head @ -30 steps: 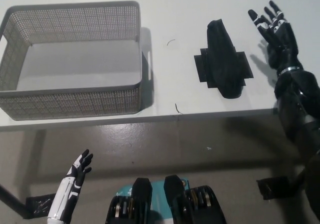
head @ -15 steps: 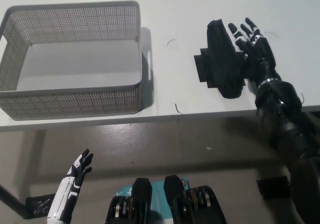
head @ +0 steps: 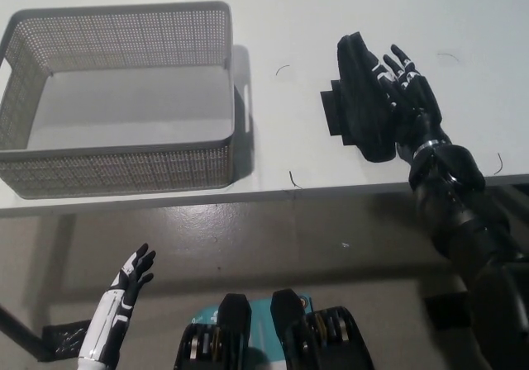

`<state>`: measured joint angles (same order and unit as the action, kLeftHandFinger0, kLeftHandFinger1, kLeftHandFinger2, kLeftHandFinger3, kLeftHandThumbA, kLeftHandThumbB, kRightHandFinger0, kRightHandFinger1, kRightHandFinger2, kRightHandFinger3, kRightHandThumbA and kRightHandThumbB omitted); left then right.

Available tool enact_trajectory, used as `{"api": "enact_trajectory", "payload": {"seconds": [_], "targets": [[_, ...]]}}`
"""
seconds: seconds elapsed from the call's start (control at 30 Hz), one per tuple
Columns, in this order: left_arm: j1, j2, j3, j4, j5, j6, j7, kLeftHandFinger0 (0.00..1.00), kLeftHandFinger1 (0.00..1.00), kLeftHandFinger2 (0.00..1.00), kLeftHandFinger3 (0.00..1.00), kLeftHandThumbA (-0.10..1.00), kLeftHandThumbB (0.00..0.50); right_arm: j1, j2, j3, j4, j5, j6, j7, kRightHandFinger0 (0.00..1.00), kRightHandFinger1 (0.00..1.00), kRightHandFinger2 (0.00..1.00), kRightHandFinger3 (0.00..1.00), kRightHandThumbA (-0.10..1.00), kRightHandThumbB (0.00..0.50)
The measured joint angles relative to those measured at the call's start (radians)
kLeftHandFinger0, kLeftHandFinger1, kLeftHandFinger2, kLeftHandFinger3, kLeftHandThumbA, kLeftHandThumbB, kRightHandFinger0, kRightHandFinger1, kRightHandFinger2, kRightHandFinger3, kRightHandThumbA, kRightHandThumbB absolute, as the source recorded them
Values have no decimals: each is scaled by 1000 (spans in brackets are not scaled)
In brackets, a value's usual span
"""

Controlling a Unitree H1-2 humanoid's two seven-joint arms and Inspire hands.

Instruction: Use the right hand to push the pencil case on the right hand side to the container on the left side

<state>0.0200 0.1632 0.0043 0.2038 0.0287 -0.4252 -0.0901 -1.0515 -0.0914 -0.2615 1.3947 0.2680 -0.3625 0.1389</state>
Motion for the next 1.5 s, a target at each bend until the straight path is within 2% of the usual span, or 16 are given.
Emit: {"api": "enact_trajectory", "payload": {"seconds": [0.2,0.3,0.5,0.6,0.8,1.0,1.27,1.37,1.5], "targets": [[-10,2,0,-4,-13,0,-12,1000,1000,1000,1000,1000,500,0,16,-15,4,8,12,6,1000,1000,1000,1000,1000,366],[-11,2,0,-7,-15,0,-15,1000,1000,1000,1000,1000,500,0,22,-12,5,7,18,6,1000,1000,1000,1000,1000,393],[-16,2,0,-23,-17,0,-17,1000,1000,1000,1000,1000,500,-2,44,-11,10,7,28,4,1000,1000,1000,1000,1000,391],[-21,2,0,-24,-20,0,-17,1000,1000,1000,1000,1000,500,-4,63,-10,12,6,31,3,1000,1000,1000,1000,1000,354],[-28,6,0,-24,-22,0,-17,1000,1000,1000,1000,1000,500,-10,114,-9,12,6,37,3,1000,1000,1000,1000,1000,324],[-35,8,-1,-24,-25,1,-20,1000,1000,1000,1000,1000,500,-12,155,-5,12,6,46,3,1000,1000,1000,1000,1000,363],[-41,8,-2,-25,-31,4,-35,1000,1000,1000,1000,1000,500,-22,182,16,12,3,46,-3,1000,1000,1000,1000,1000,368],[-42,8,-4,-33,-31,9,-37,1000,1000,1000,1000,1000,500,-33,200,18,11,3,46,-9,1000,1000,1000,1000,1000,388],[-43,8,-4,-34,-31,10,-39,1000,1000,1000,1000,1000,495,-45,227,19,10,4,47,-11,1000,1000,1000,1000,1000,391]]}}
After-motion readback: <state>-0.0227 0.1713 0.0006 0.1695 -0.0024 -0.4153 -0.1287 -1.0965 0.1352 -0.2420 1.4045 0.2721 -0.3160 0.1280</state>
